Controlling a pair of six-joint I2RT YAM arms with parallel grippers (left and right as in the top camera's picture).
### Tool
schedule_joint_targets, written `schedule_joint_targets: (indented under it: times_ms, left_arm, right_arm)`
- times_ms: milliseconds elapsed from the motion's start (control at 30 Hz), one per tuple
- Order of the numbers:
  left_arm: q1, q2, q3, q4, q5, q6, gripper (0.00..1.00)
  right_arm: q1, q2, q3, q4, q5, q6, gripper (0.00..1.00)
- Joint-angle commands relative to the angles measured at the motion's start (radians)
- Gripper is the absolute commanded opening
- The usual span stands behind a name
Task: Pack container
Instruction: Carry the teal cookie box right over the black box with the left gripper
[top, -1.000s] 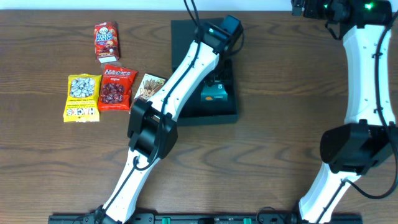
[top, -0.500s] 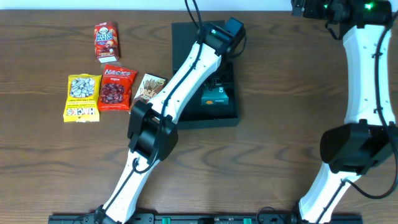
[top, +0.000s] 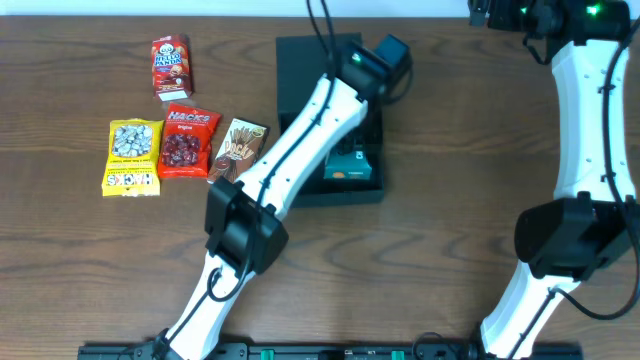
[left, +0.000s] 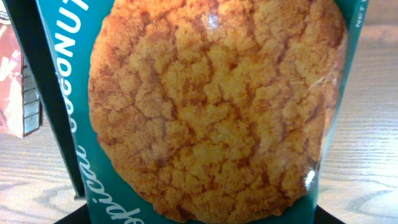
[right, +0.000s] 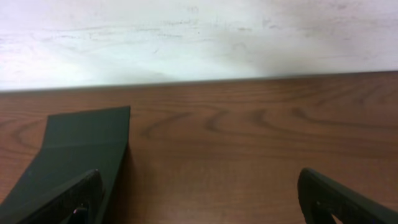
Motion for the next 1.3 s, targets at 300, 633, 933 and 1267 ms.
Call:
schedule_joint_targets:
  times_ms: [300, 633, 933, 1267]
  left_arm:
    - [-0.021, -0.028, -0.006, -0.012, -0.074, -0.055, 0.36]
    - [0.014, -0.028, -0.050, -0.050, -0.028, -0.054, 0.36]
    - [0.050, -0.039, -0.051, -0.042, 0.005, 0.002, 0.32]
    - [0.087, -0.164, -0.051, 0.072, -0.070, 0.122, 0.35]
  right_arm:
    - [-0.005, -0.001, -0.002, -0.031, 0.000, -0.006, 0.99]
    - [-0.014, -0.001, -0.002, -0.030, -0.001, -0.029, 0.99]
    - [-0.047, -0.001, -0.002, -0.031, -0.043, -0.029, 0.99]
    - [-0.064, -0.001, -0.002, -0.033, -0.060, -0.028, 0.99]
